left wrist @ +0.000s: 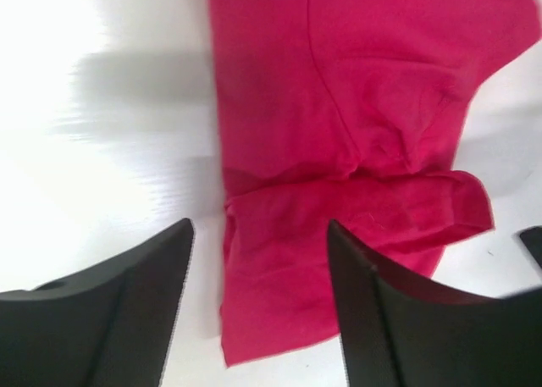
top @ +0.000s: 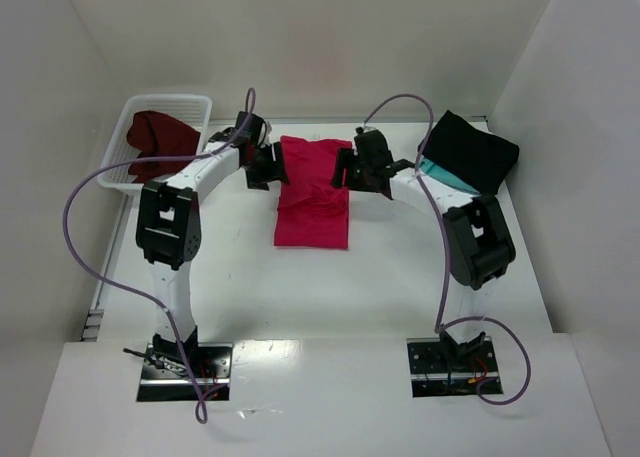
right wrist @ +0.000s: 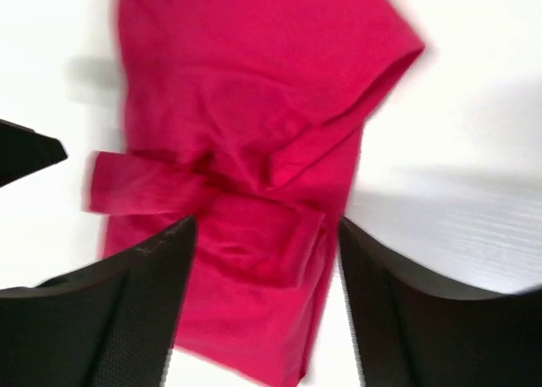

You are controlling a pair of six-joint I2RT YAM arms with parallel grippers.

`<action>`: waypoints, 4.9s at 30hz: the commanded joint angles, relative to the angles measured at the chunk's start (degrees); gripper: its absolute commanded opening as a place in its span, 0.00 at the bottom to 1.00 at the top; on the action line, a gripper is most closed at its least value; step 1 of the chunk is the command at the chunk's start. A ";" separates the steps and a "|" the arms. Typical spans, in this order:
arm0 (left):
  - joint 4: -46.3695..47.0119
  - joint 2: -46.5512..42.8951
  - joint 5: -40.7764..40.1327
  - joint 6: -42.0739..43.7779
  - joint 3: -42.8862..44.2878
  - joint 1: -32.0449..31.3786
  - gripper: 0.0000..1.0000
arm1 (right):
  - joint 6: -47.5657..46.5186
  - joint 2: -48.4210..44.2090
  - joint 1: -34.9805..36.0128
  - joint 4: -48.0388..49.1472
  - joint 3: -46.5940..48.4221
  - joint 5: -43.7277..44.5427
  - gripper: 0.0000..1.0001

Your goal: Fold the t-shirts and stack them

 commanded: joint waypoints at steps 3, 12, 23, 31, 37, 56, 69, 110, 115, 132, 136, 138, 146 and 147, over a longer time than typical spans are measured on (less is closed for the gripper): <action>0.34 -11.80 1.91 2.36 -0.79 0.90 0.75 | -2.16 -12.68 -0.27 3.33 -1.14 -0.05 0.49; 5.52 -19.81 6.92 -0.54 -18.99 -4.11 0.15 | 0.47 -13.57 6.14 2.62 -13.09 -3.05 0.02; 7.28 -11.30 4.55 -0.55 -20.59 -6.66 0.44 | 2.59 -6.90 8.34 3.68 -15.29 -1.12 0.18; 4.38 -4.62 1.57 1.47 -13.30 -6.66 0.46 | 0.74 -0.75 8.34 3.15 -7.83 -0.50 0.24; 1.92 0.21 0.33 2.00 -5.30 -6.66 0.47 | -1.01 3.83 8.34 1.40 -2.21 0.03 0.29; -1.07 7.78 -3.45 3.67 14.04 -3.06 0.52 | -3.21 11.04 1.75 2.54 10.54 5.74 0.32; -1.33 -7.85 2.09 4.91 4.06 -3.93 0.49 | -2.78 -0.82 1.13 5.96 1.60 2.85 0.26; 3.41 9.82 -6.17 0.95 14.49 -5.69 0.75 | -1.63 -0.29 1.13 3.86 -3.16 0.73 0.74; 4.56 -3.18 -5.48 2.18 4.92 -4.12 0.86 | -0.05 -7.67 1.13 3.77 -13.25 -0.67 0.78; 11.32 -18.76 0.77 -0.98 -30.60 -4.73 0.86 | 8.83 -16.12 8.69 6.05 -28.65 -1.12 0.78; 11.85 -17.45 2.44 -0.98 -30.61 -4.73 0.83 | 8.83 -16.12 8.69 6.05 -28.65 0.64 0.74; 12.47 -16.74 3.66 -0.98 -31.22 -5.25 0.83 | 8.83 -15.34 8.69 6.67 -28.65 0.64 0.70; 14.22 -14.45 4.81 -0.98 -32.36 -5.25 0.80 | 8.83 -10.94 8.69 8.25 -26.46 0.03 0.64; 14.22 -13.84 4.81 -0.98 -32.36 -5.25 0.80 | 8.83 -10.15 8.69 8.25 -26.45 0.03 0.62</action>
